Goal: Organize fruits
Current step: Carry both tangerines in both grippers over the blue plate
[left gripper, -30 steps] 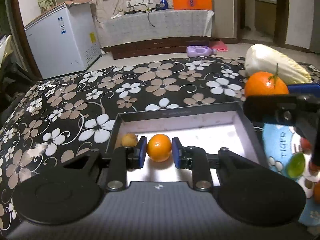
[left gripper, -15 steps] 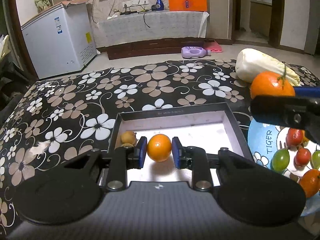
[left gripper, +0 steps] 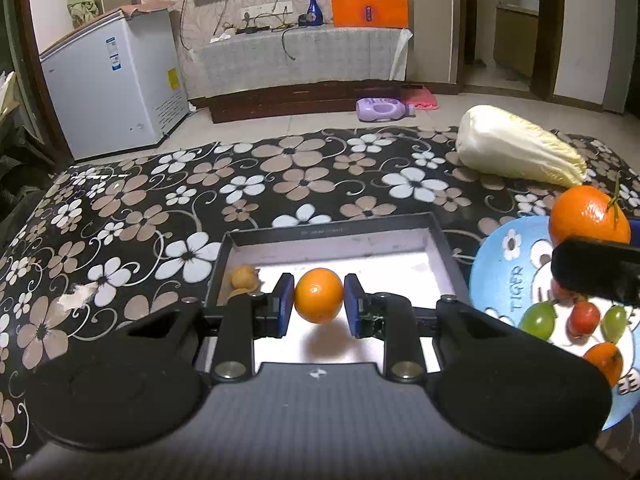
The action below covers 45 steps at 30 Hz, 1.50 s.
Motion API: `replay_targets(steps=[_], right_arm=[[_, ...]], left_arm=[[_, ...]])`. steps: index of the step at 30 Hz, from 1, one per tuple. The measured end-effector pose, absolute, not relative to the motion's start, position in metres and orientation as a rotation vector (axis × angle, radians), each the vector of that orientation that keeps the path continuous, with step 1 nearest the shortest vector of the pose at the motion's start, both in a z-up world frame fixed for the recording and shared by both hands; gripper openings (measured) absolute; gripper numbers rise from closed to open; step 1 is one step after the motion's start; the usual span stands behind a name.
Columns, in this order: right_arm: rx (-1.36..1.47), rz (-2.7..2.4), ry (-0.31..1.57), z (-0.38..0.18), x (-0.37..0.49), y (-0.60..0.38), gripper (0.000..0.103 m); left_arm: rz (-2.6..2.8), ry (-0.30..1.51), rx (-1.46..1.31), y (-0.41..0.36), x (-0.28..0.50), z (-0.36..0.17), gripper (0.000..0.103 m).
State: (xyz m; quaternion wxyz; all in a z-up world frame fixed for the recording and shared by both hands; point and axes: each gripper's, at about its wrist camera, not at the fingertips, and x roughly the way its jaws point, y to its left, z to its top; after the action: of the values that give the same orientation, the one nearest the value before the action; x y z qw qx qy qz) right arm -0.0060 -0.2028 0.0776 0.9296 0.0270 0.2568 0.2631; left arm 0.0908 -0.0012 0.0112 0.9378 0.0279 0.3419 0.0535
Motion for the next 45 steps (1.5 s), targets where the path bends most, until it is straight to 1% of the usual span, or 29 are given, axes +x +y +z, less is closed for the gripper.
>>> replay_targets(steps=[16, 33, 45], right_arm=[[0.062, 0.392, 0.558, 0.067, 0.005, -0.267, 0.041], [0.037, 0.364, 0.601, 0.058, 0.003, -0.289, 0.041], [-0.004, 0.382, 0.648, 0.050, 0.001, -0.299, 0.041]], left_arm=[[-0.015, 0.649, 0.044, -0.061, 0.082, 0.028, 0.031], [-0.069, 0.707, 0.047, -0.110, 0.105, -0.006, 0.032], [-0.077, 0.721, 0.028, -0.123, 0.122, -0.013, 0.032]])
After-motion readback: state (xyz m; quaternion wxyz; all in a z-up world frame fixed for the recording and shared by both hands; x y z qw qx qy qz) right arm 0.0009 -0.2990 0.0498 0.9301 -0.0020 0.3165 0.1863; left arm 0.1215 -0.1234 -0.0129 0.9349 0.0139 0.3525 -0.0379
